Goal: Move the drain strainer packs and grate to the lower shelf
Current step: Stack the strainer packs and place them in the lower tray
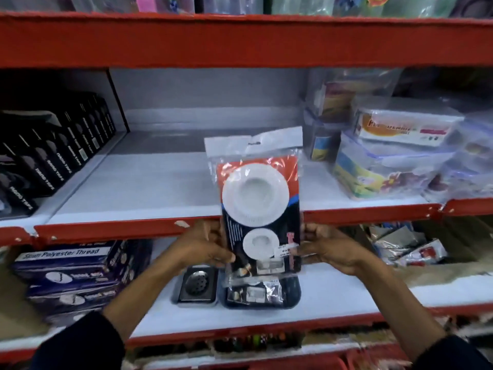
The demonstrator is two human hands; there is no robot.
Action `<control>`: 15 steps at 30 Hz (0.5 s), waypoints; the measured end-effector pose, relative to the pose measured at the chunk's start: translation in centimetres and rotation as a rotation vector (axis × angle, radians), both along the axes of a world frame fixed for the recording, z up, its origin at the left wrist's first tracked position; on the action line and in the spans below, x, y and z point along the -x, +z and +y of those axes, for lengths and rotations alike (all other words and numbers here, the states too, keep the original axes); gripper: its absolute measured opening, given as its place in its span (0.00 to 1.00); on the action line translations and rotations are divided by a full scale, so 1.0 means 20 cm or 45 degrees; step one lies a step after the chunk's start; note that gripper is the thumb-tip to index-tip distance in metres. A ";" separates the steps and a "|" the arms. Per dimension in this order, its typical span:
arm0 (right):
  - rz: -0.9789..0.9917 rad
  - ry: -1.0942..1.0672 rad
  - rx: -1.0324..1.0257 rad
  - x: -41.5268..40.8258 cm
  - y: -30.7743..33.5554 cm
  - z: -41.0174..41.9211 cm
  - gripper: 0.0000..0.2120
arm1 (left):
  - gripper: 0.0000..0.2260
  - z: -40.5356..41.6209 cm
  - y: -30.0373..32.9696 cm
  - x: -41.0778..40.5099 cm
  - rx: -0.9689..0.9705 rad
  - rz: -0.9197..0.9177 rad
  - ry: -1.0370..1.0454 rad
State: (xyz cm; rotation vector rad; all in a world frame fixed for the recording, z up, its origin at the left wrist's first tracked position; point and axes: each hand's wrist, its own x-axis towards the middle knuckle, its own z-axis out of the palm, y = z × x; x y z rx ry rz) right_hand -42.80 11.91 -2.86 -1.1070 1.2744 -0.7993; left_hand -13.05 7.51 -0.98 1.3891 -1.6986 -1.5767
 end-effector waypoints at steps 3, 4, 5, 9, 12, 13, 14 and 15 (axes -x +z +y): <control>0.033 0.019 -0.100 0.01 -0.16 0.07 0.17 | 0.13 0.06 -0.17 0.04 0.016 -0.081 -0.066; 0.046 0.016 -0.136 0.01 -0.21 0.08 0.18 | 0.12 0.07 -0.22 0.04 0.029 -0.110 -0.085; 0.056 0.007 -0.184 0.01 -0.28 0.11 0.19 | 0.11 0.09 -0.28 0.05 0.021 -0.133 -0.094; 0.084 0.003 -0.378 -0.01 -0.53 0.20 0.19 | 0.11 0.15 -0.54 0.06 -0.166 -0.159 -0.111; 0.067 -0.003 -0.529 -0.02 -0.70 0.27 0.20 | 0.17 0.20 -0.72 0.06 -0.373 -0.208 -0.087; 0.063 0.000 -0.555 -0.02 -0.74 0.28 0.21 | 0.17 0.21 -0.77 0.05 -0.427 -0.194 -0.066; 0.060 0.006 -0.568 -0.03 -0.78 0.29 0.21 | 0.17 0.21 -0.81 0.05 -0.461 -0.175 -0.040; 0.051 0.010 -0.577 -0.03 -0.80 0.30 0.21 | 0.17 0.20 -0.84 0.04 -0.489 -0.161 -0.019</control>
